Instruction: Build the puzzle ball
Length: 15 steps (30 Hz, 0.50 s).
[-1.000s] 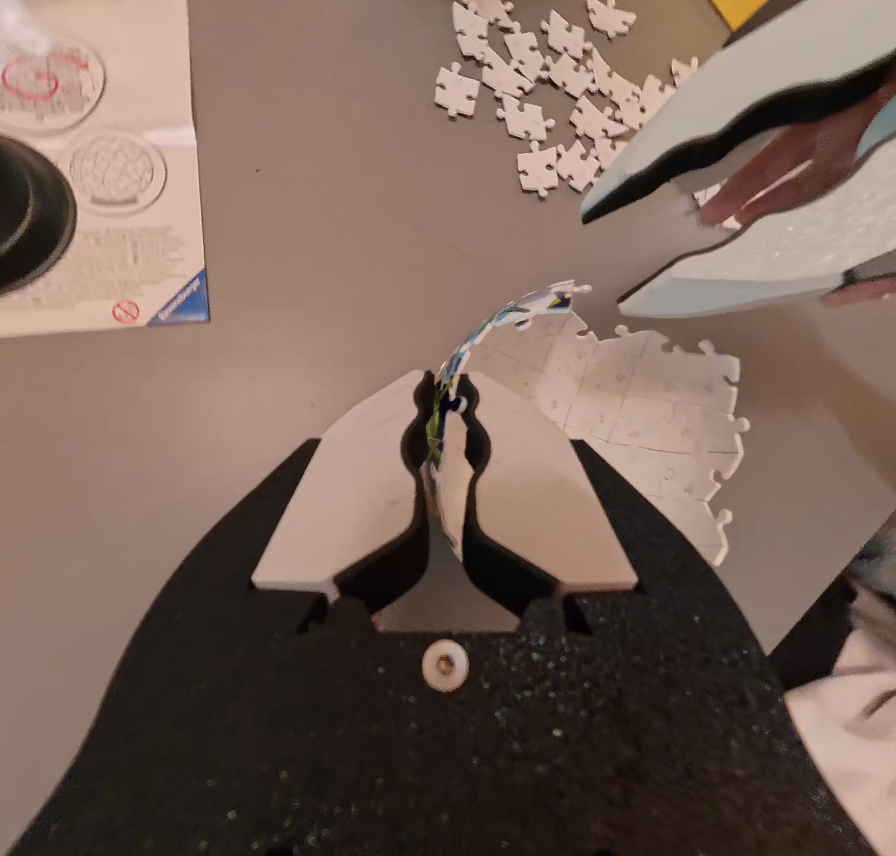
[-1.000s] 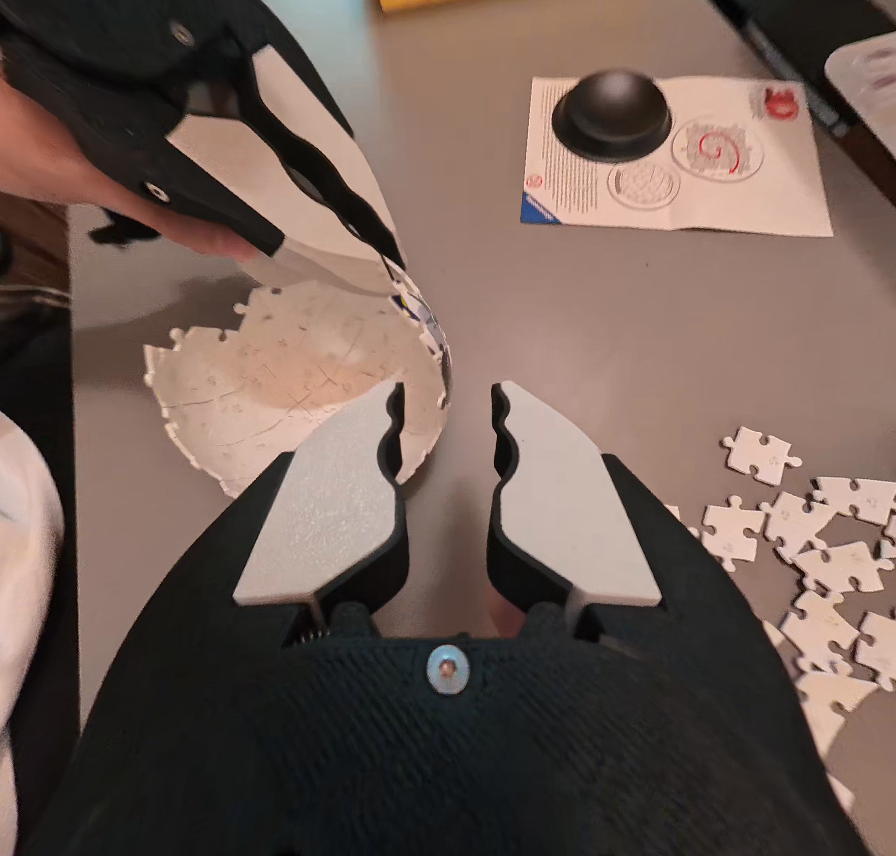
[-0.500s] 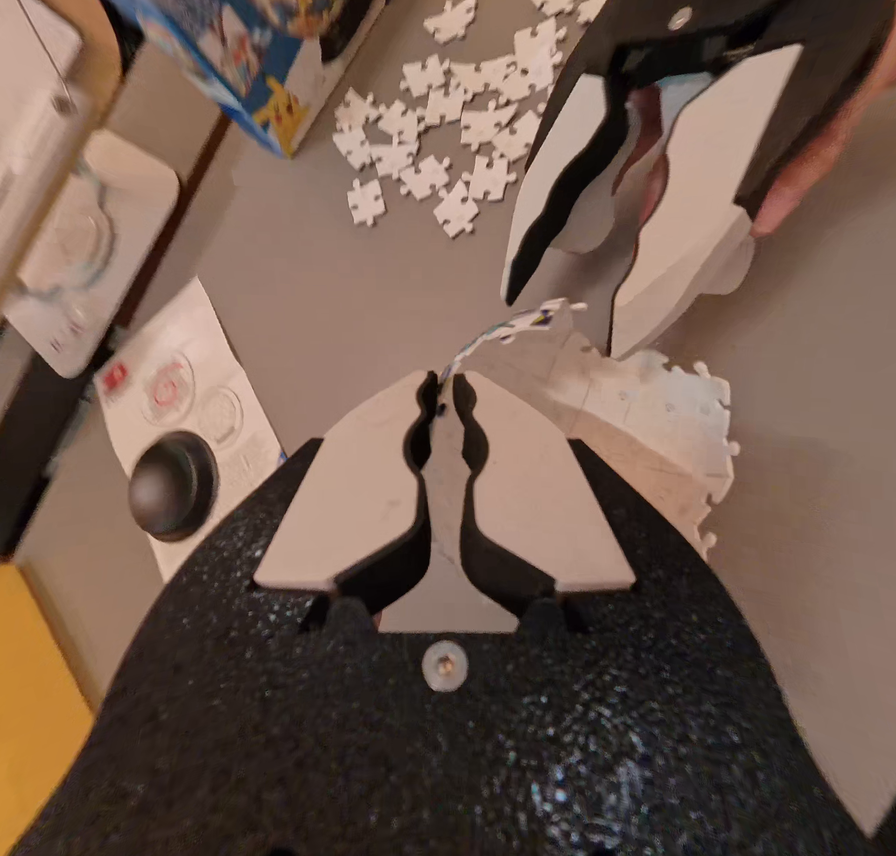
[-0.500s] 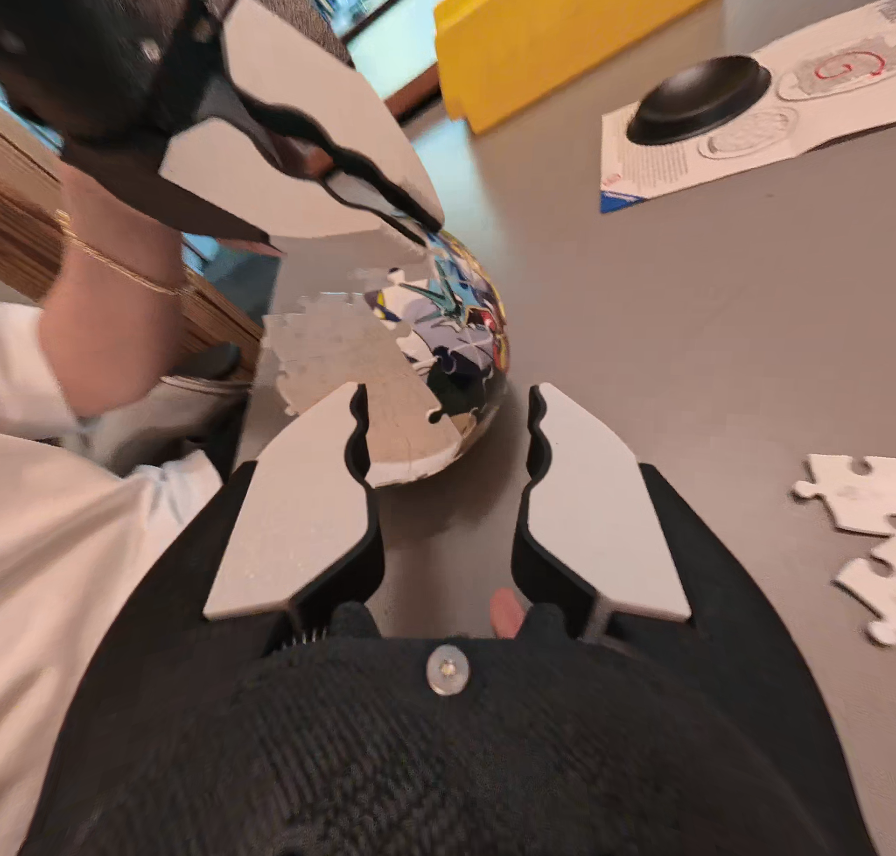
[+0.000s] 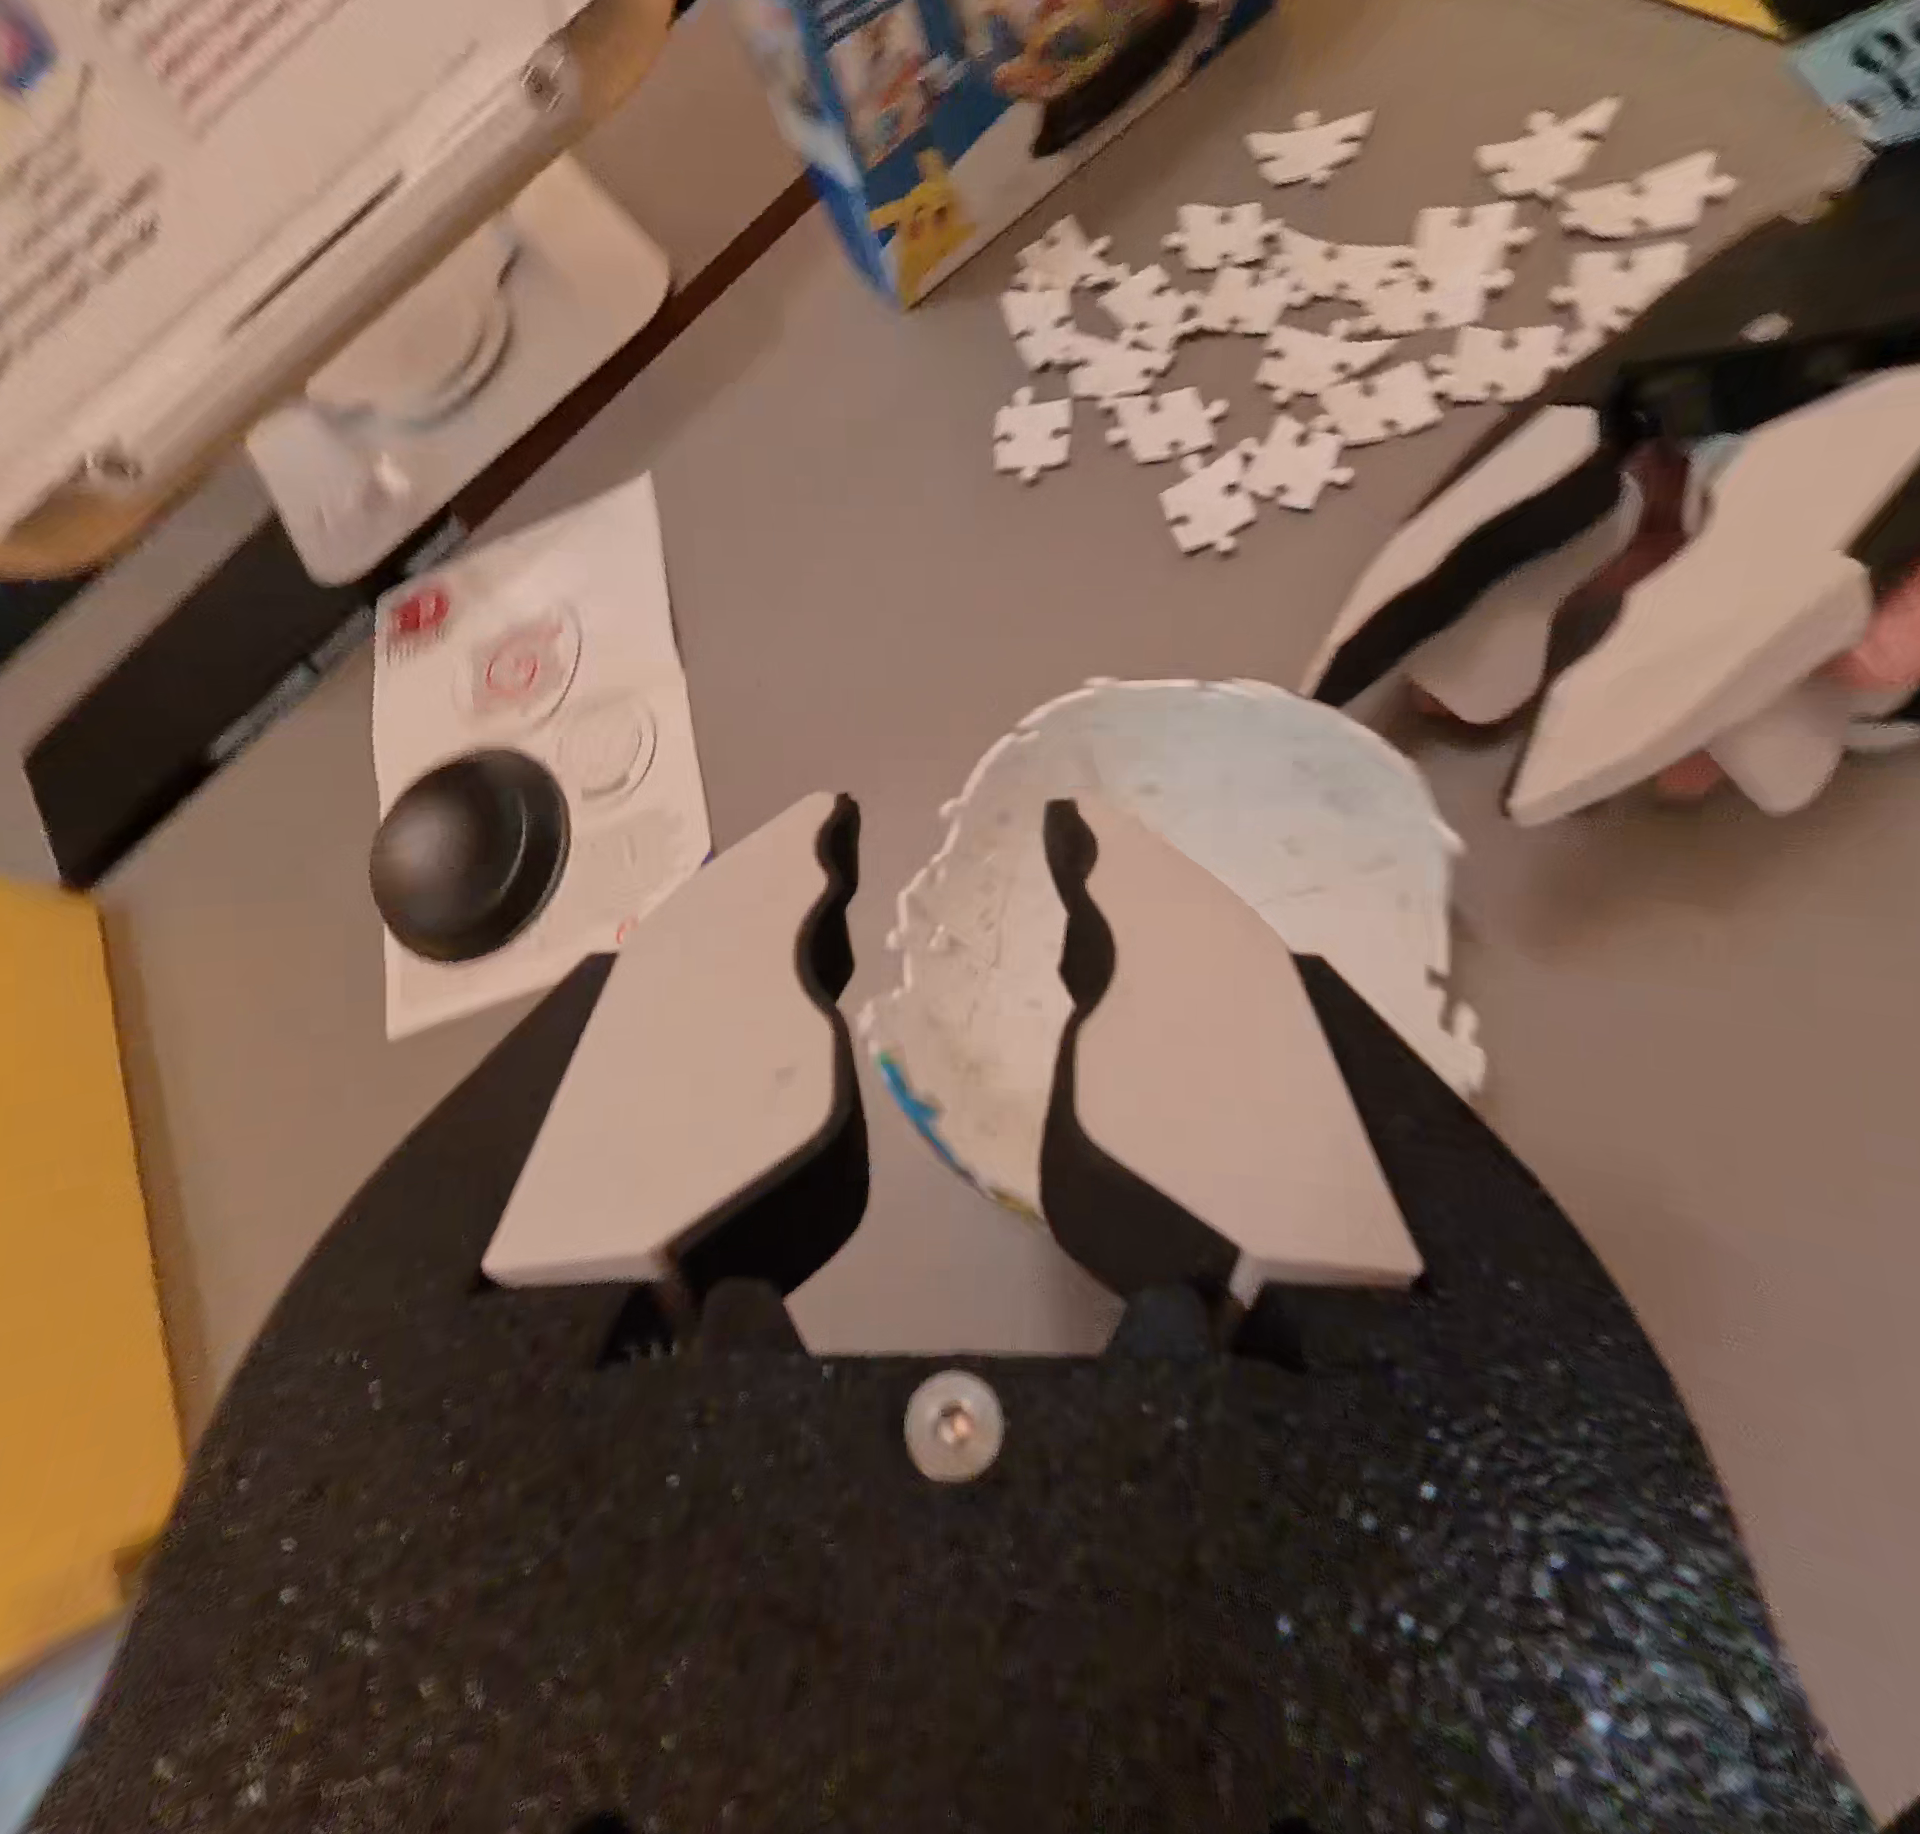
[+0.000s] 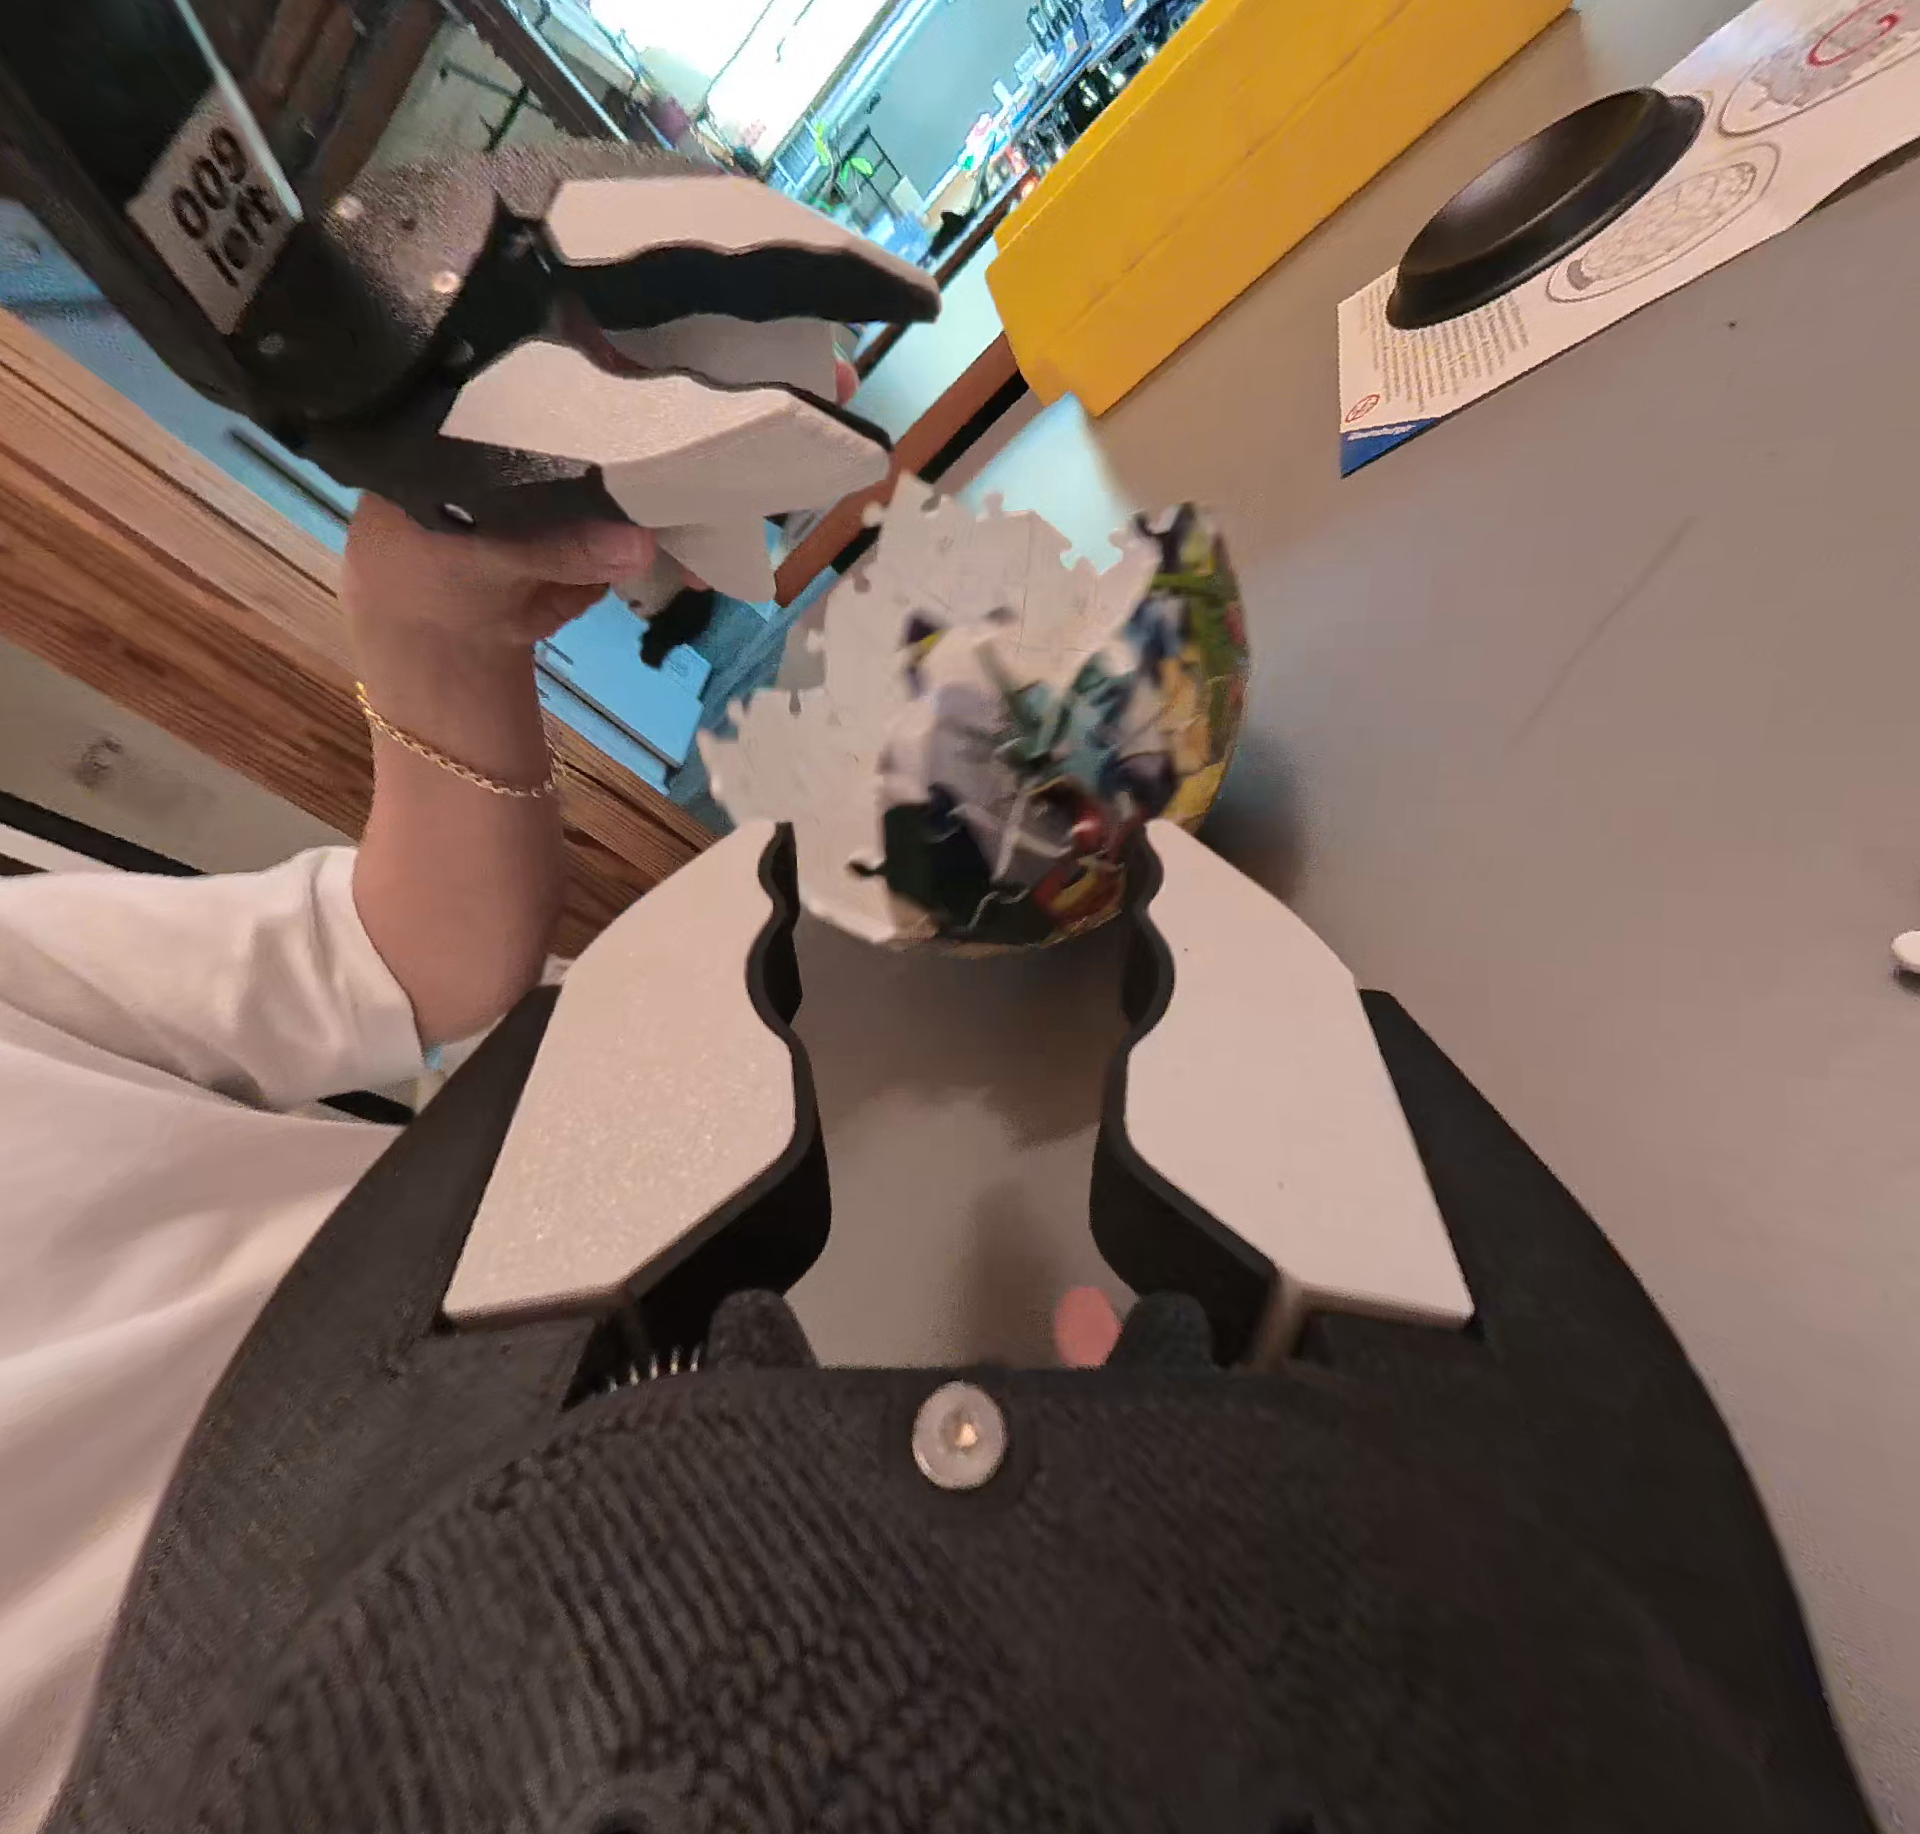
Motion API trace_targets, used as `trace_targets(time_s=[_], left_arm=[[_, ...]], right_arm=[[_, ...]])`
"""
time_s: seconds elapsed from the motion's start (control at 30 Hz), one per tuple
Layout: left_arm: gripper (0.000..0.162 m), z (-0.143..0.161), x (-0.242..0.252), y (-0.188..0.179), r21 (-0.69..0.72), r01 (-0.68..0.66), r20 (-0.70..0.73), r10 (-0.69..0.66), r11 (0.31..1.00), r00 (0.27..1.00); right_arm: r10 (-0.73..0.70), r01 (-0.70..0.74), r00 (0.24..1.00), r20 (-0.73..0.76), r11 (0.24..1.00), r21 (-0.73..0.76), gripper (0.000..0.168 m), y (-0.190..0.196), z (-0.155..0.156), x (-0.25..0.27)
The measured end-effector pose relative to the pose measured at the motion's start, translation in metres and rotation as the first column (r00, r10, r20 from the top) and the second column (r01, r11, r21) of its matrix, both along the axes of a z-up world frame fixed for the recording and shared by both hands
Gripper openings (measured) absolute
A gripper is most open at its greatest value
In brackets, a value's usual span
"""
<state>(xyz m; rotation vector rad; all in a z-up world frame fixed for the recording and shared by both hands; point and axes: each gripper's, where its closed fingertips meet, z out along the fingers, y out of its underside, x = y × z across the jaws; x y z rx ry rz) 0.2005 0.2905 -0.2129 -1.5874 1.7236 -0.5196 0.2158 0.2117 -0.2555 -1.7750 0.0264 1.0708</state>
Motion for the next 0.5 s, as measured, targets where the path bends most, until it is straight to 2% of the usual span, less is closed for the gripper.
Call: trace_targets(time_s=[0.03, 0.27, 0.4, 0.5], left_arm=[[0.038, -0.004, -0.004, 0.005, -0.041, -0.028, -0.016, 0.028, 0.999, 0.999], [0.046, -0.054, -0.029, 0.018, -0.243, -0.123, -0.265, 0.056, 0.962, 0.963], [0.039, -0.073, -0.035, 0.017, -0.340, -0.171, -0.371, 0.035, 0.925, 0.928], [0.033, -0.084, -0.038, 0.016, -0.355, -0.193, -0.429, 0.024, 0.915, 0.903]], right_arm=[[0.002, -0.002, 1.000, -0.023, 1.000, 0.000, 0.060, 0.001, 0.001, -0.001], [0.029, -0.029, 0.999, -0.040, 1.000, -0.010, 0.059, 0.008, 0.000, -0.015], [0.038, -0.039, 0.999, -0.028, 0.999, -0.016, 0.059, 0.009, -0.001, -0.021], [0.046, -0.046, 0.999, -0.023, 0.999, -0.029, 0.059, 0.009, -0.003, -0.023]])
